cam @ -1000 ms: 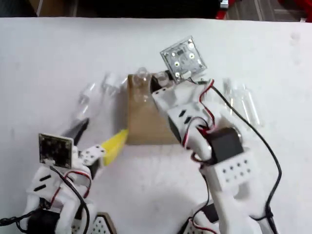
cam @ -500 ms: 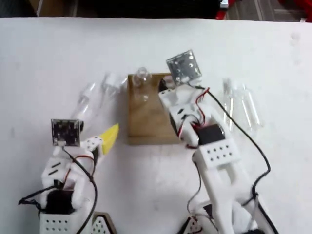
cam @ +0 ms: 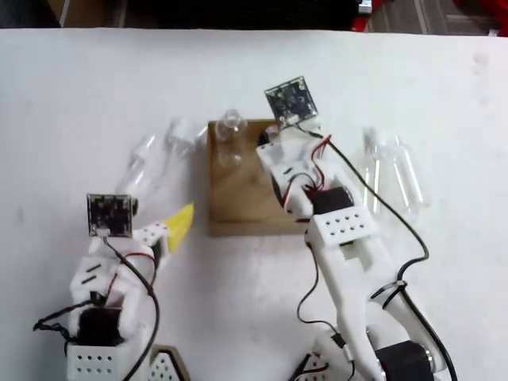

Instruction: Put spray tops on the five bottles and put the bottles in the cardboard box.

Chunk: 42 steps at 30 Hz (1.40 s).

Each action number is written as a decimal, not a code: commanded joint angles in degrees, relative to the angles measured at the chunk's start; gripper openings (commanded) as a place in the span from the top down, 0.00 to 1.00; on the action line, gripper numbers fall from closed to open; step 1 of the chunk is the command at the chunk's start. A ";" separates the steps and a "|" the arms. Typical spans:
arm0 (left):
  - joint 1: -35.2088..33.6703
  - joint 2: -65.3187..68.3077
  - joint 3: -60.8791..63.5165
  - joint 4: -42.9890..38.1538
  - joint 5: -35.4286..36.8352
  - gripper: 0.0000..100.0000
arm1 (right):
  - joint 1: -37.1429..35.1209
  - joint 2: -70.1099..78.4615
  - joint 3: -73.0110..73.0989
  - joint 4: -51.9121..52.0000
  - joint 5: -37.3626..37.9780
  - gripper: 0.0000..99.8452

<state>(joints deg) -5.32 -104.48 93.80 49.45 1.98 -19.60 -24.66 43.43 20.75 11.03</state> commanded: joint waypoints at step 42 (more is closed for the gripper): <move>-0.31 -0.48 -0.26 -2.02 -0.09 0.67 | -0.22 -0.04 -6.07 2.07 0.26 0.85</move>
<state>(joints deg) -5.32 -104.48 93.80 49.10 1.98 -19.60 -20.44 42.73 19.25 11.03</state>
